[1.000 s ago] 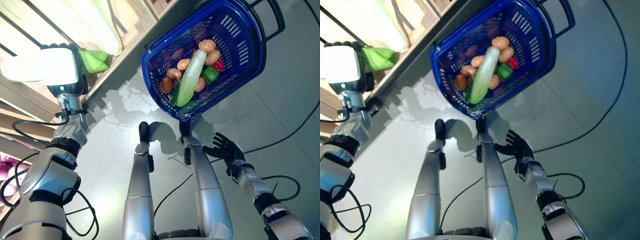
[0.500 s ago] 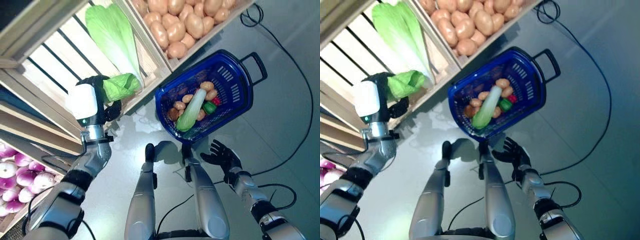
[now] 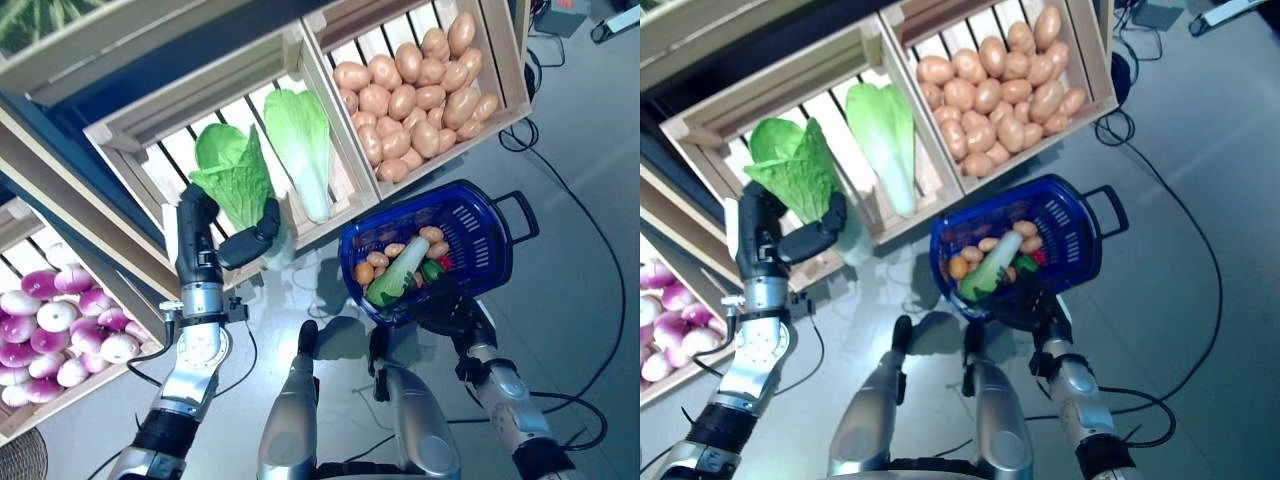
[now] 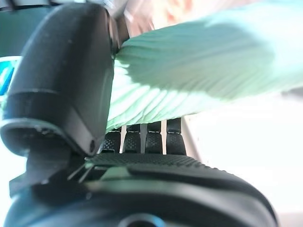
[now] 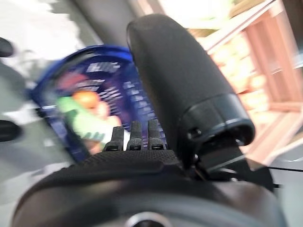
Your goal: Put vegetables into the basket
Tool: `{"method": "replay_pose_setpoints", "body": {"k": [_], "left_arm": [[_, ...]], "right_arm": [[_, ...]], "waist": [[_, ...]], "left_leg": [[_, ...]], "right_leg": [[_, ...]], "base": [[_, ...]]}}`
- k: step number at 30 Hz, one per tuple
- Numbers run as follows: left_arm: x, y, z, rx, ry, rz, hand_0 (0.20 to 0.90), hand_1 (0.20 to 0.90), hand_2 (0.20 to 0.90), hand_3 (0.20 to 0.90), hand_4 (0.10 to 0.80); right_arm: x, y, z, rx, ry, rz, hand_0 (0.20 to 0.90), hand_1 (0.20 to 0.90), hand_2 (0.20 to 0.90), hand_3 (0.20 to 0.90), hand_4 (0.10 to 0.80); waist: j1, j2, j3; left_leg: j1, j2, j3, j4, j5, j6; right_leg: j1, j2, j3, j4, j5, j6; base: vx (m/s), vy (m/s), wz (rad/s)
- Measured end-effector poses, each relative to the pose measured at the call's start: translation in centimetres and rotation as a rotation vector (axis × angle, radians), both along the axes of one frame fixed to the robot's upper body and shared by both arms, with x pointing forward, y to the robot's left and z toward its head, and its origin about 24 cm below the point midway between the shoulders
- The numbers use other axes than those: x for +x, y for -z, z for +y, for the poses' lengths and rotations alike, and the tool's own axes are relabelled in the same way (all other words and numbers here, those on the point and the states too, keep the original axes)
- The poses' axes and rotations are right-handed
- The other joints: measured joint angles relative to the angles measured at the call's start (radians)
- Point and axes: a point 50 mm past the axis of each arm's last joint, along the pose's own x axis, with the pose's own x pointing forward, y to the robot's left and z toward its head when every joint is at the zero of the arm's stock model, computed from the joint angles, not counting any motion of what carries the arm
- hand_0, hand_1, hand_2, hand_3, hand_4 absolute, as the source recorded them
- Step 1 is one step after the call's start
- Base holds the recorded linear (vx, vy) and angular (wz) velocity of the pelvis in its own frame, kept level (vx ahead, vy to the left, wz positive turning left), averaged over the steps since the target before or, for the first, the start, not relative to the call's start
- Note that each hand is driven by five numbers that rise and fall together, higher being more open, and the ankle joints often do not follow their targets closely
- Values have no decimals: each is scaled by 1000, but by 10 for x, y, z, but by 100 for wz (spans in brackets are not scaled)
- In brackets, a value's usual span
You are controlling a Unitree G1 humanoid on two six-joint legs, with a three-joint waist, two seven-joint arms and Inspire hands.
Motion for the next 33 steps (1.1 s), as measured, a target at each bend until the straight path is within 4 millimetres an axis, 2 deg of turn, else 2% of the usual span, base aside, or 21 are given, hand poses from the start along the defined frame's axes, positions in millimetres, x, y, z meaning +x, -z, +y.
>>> {"method": "replay_pose_setpoints", "body": {"k": [3, 5, 8, 14, 19, 26, 33], "left_arm": [[-5, 4, -12, -16, 187, 25, 300, 300, 300, 300, 400], [-4, 4, -21, -10, 321, 58, 300, 300, 300, 300, 400], [-3, 11, -30, 41, 427, 131, 300, 300, 300, 300, 400], [-5, 25, -29, 186, 562, 313, 300, 300, 300, 300, 400], [-9, 35, -33, 216, 647, 394, 300, 300, 300, 300, 400], [-13, 41, -47, 206, 723, 420, 300, 300, 300, 300, 400], [-11, 38, -46, 145, 708, 411, 300, 300, 300, 300, 400]], "right_arm": [[-2, -9, 5, 9, -83, -45, 900, 900, 900, 900, 800], [-3, -17, 6, -14, -196, -61, 900, 900, 900, 900, 800], [-2, -27, 3, -47, -268, -90, 900, 900, 900, 900, 800], [9, -48, -3, -183, -431, -97, 900, 900, 900, 900, 800], [13, -50, 1, -205, -524, -68, 900, 900, 900, 900, 800], [7, -37, 22, -186, -756, 64, 900, 900, 900, 900, 800], [9, -38, 26, -77, -789, 112, 900, 900, 900, 900, 800]], "waist": [[-8, 4, -48], [-9, 5, -84], [-9, 3, -150], [-9, 1, -229], [-4, 1, -254], [-4, 0, -313], [-4, 2, -339]], "left_leg": [[40, 4, 5, -34, -1, 3], [93, 5, 12, -66, -2, 6], [132, 6, 22, -97, -3, 7], [183, 5, 28, -124, -7, 12], [211, 4, 29, -131, -7, 13], [230, 5, 31, -145, -4, 17], [243, 4, 30, -148, -4, 17]], "right_leg": [[49, 5, 0, -55, 12, 4], [104, 8, 2, -98, 16, 7], [156, 10, 2, -159, 27, 14], [231, 11, 2, -235, 47, 20], [267, 11, 1, -257, 53, 22], [295, 10, 1, -286, 66, 24], [306, 10, 1, -286, 66, 24]], "base": [[121, 2, -5], [105, -7, -6], [79, -8, -1], [55, -11, 1], [3, -8, 2], [0, 0, 0], [0, 0, 0]]}}
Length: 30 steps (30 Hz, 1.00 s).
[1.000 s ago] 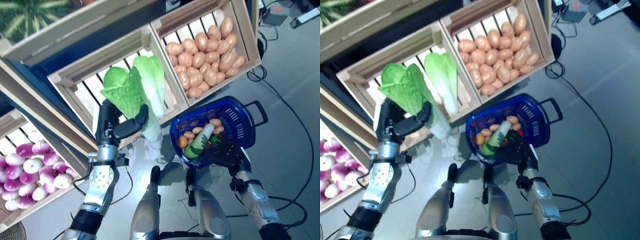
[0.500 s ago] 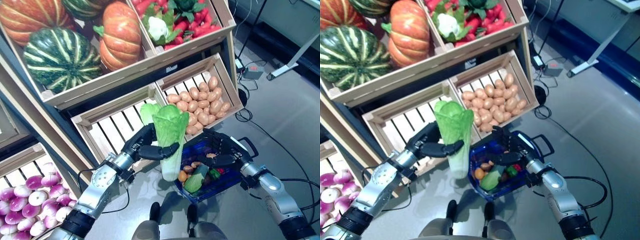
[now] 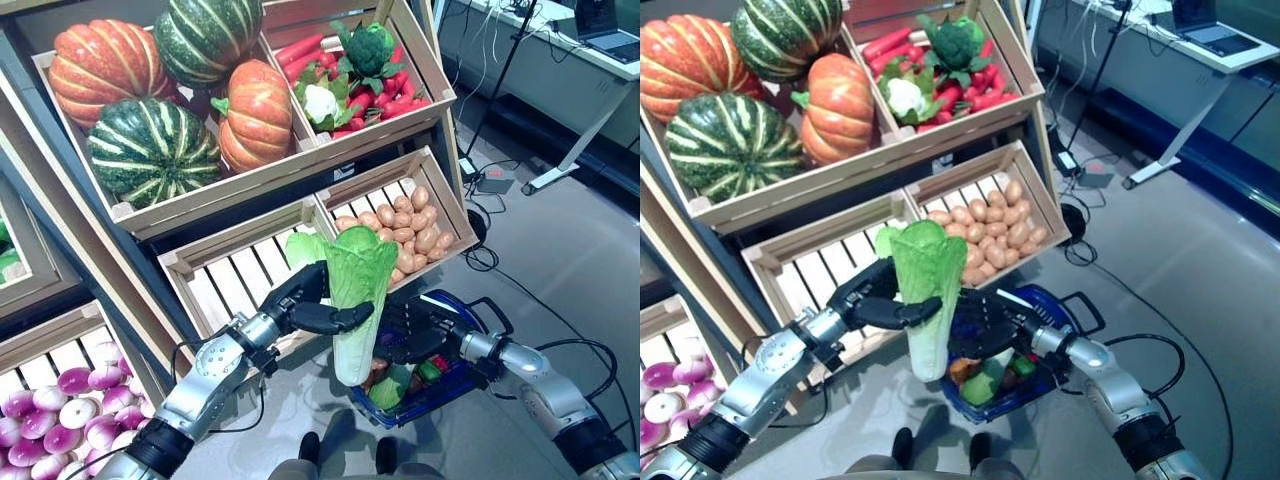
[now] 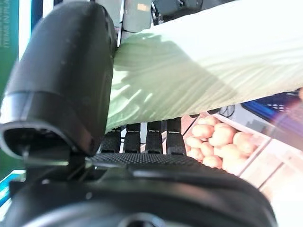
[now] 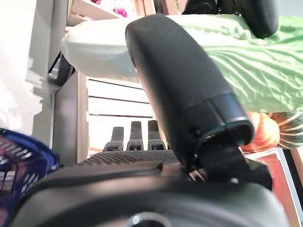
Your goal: Put vegetables into the basket
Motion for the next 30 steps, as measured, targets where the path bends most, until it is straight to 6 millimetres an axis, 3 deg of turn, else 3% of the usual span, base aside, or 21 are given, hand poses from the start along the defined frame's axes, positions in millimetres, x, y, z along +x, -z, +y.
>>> {"method": "replay_pose_setpoints", "body": {"k": [16, 30], "left_arm": [[1, -7, 4, -129, -47, -11, 300, 300, 300, 300, 400], [-1, -10, 1, -300, 15, 9, 300, 300, 300, 300, 400]], "right_arm": [[-6, 4, 8, 167, -102, 175, 900, 900, 900, 900, 800], [-16, 5, 20, 357, -223, 324, 900, 900, 900, 900, 800]], "waist": [[-1, -7, -70], [2, -14, -75]], "left_leg": [[1, 1, 0, 0, 1, 1], [1, 1, 1, 0, 1, 1]], "right_leg": [[0, 0, 1, 0, 0, 0], [0, 0, 3, 0, 0, 0]], "base": [[0, 0, 0], [0, 0, 0]]}}
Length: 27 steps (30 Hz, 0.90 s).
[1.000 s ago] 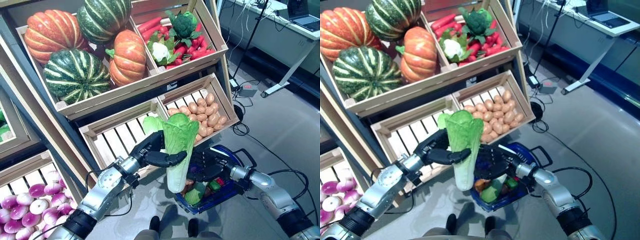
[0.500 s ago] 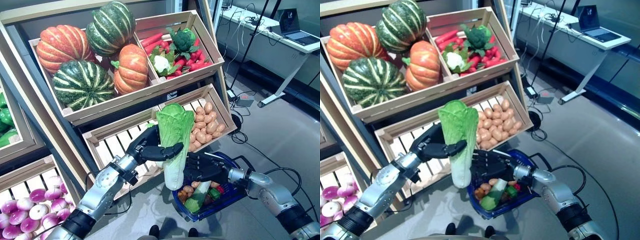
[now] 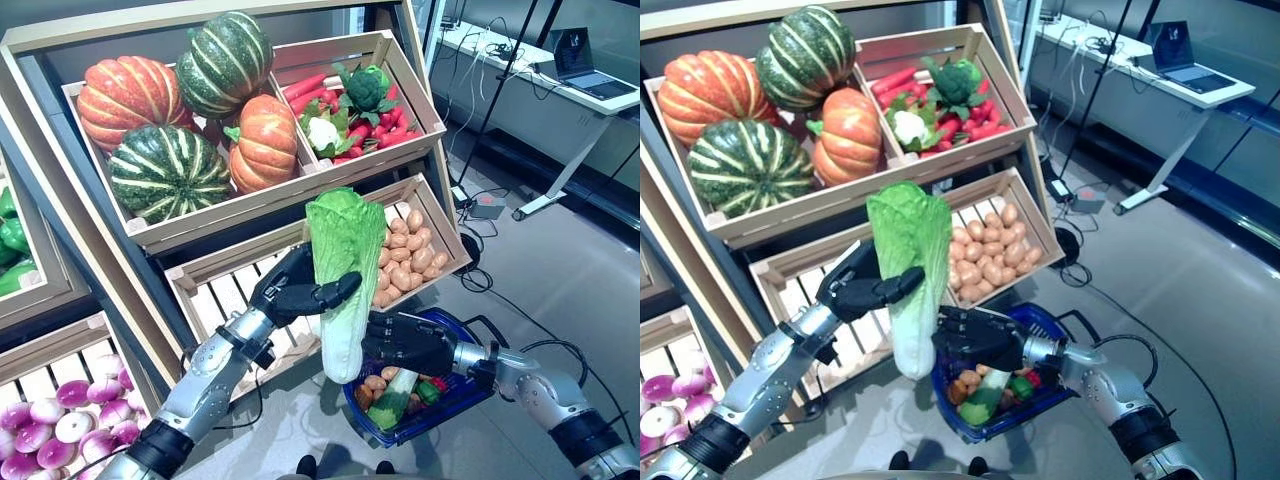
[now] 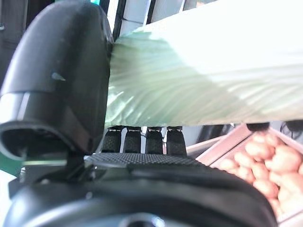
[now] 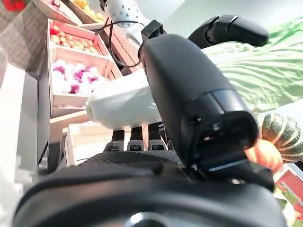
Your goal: Put vegetables into the basket
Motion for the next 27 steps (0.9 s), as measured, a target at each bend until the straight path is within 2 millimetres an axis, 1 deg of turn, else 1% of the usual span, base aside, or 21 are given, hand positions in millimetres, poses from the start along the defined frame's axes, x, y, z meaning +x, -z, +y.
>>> {"method": "replay_pose_setpoints", "body": {"k": [9, 13, 22, 27], "left_arm": [[-3, -5, -4, -64, 48, -10, 300, 300, 300, 300, 400], [-4, -11, -11, -157, 67, -16, 300, 300, 300, 300, 400], [-5, -13, -16, -224, 95, -18, 300, 300, 300, 300, 400], [-6, -14, -20, -236, 108, -21, 300, 300, 300, 300, 400]], "right_arm": [[-5, 1, 1, 66, -53, 37, 900, 900, 900, 900, 800], [-11, 3, 4, 99, -97, 57, 900, 900, 900, 900, 800], [-14, 3, 6, 125, -133, 66, 900, 900, 900, 900, 800], [-18, 8, 13, 132, -159, 86, 900, 900, 900, 900, 800]], "waist": [[3, -11, -12], [3, -14, -14], [-2, -11, -16], [-2, -3, -21]], "left_leg": [[0, 0, 0, 0, -1, 1], [-1, 0, 1, 0, -2, 2], [-2, 0, 16, 0, -4, 5], [-2, 0, 19, 0, -5, 7]], "right_leg": [[-1, 0, 2, 0, 0, 0], [-1, 0, 3, 0, 0, 0], [-9, -1, 10, 0, 0, 0], [-10, 0, 22, 0, 0, 0]], "base": [[0, 0, 0], [0, 0, 0], [-1, -2, -4], [2, 2, -1]]}}
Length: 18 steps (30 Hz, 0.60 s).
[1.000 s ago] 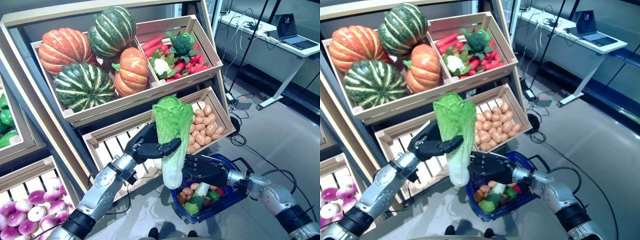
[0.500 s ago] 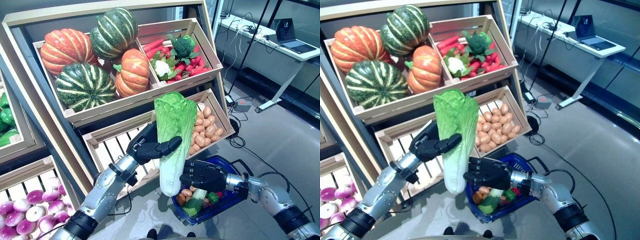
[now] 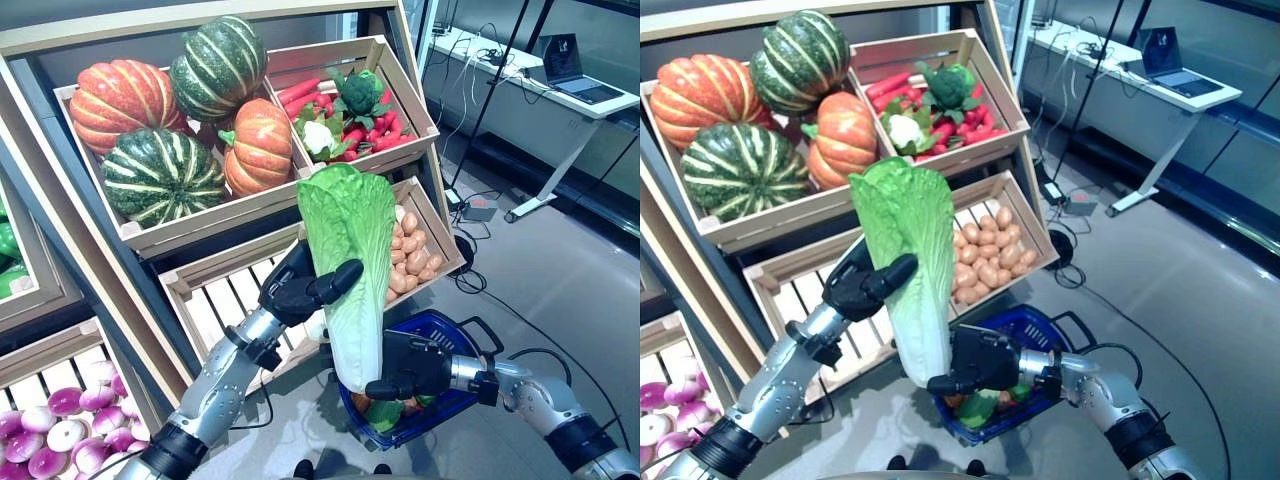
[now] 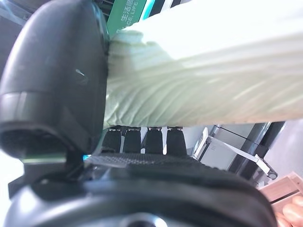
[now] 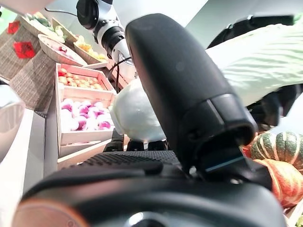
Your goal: Put vegetables into the basket
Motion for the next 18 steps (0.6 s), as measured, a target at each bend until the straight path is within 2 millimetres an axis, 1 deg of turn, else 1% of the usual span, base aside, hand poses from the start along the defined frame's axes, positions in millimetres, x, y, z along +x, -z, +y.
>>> {"method": "replay_pose_setpoints", "body": {"k": [5, 9, 15, 16, 17, 18], "left_arm": [[-2, -3, -5, 16, 16, -27, 300, 300, 300, 300, 400], [-3, -3, -7, 72, 25, -52, 300, 300, 300, 300, 400], [-5, -2, -12, 115, 45, -69, 300, 300, 300, 300, 400], [-5, -2, -13, 117, 48, -70, 300, 300, 300, 300, 400], [-5, -2, -14, 121, 54, -73, 300, 300, 300, 300, 400], [-5, -2, -15, 131, 59, -78, 300, 300, 300, 300, 400]], "right_arm": [[-2, 2, 10, 15, -7, 9, 900, 900, 900, 900, 800], [-4, 6, 13, -14, 2, 25, 900, 900, 900, 900, 800], [-6, 10, 12, -31, 11, 40, 900, 900, 900, 900, 800], [-7, 10, 12, -32, 11, 41, 865, 865, 865, 865, 776], [-7, 10, 12, -33, 11, 43, 335, 335, 335, 335, 424], [-8, 11, 12, -35, 12, 46, 300, 300, 300, 300, 400]], "waist": [[0, 2, -1], [0, 6, -4], [-1, 9, -5], [-1, 9, -5], [-1, 9, -5], [-2, 9, -5]], "left_leg": [[-1, 0, 2, 0, 0, 1], [-7, 0, 2, 0, -1, 1], [-7, -1, 3, 0, -1, 2], [-7, -1, 3, 0, -1, 2], [-7, 0, 4, 0, -1, 2], [-7, 0, 5, 0, -1, 2]], "right_leg": [[-1, 0, 2, 0, 1, 1], [-8, -1, 3, 0, 1, 1], [-8, -1, 5, 0, 1, 1], [-8, -1, 5, 0, 1, 1], [-9, -1, 5, 0, 1, 1], [-8, -1, 5, 0, 1, 1]], "base": [[0, 0, 0], [0, 0, 0], [0, 0, 0], [0, 0, 0], [0, 0, 0], [0, 0, 0]]}}
